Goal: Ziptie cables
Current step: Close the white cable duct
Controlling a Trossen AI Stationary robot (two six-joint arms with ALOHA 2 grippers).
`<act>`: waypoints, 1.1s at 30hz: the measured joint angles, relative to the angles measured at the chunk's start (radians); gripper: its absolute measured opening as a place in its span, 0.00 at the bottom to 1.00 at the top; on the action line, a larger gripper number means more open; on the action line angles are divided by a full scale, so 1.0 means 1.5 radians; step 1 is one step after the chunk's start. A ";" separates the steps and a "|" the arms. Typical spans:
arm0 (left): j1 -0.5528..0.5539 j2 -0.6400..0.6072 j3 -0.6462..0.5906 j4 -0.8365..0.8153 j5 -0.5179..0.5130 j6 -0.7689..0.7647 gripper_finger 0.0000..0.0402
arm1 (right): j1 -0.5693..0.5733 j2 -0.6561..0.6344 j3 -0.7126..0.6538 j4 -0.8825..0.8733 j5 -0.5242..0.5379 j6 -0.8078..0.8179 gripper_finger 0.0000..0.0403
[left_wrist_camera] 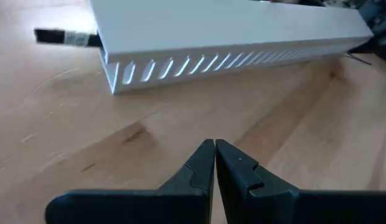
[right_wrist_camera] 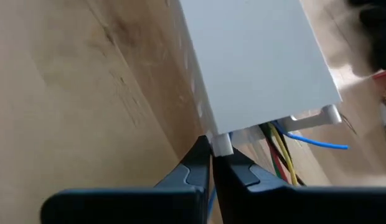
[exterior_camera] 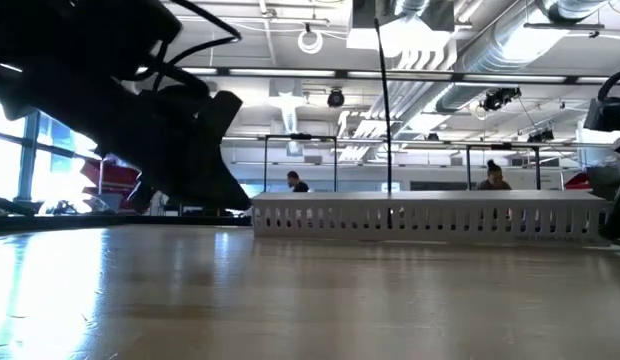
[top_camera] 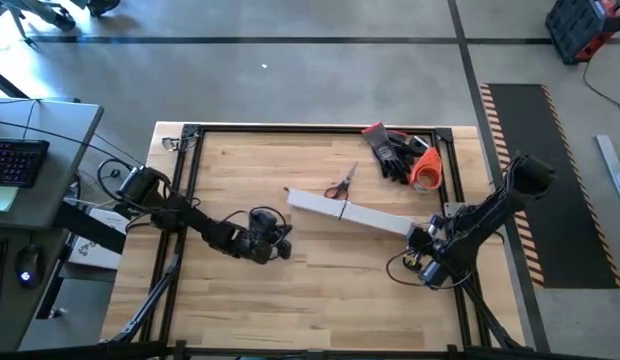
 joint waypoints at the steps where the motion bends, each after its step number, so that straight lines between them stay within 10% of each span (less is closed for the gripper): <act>1: 0.000 -0.004 0.003 -0.011 -0.001 0.005 0.00 | 0.000 0.000 0.000 -0.001 -0.008 -0.008 0.00; 23: 0.015 -0.225 0.010 -0.127 -0.049 0.122 0.00 | -0.254 -0.101 -0.001 0.210 0.006 -0.705 0.00; 33: 0.028 -0.225 0.010 -0.118 -0.033 0.123 0.00 | -0.428 -0.125 0.001 0.252 -0.073 -0.860 0.29</act>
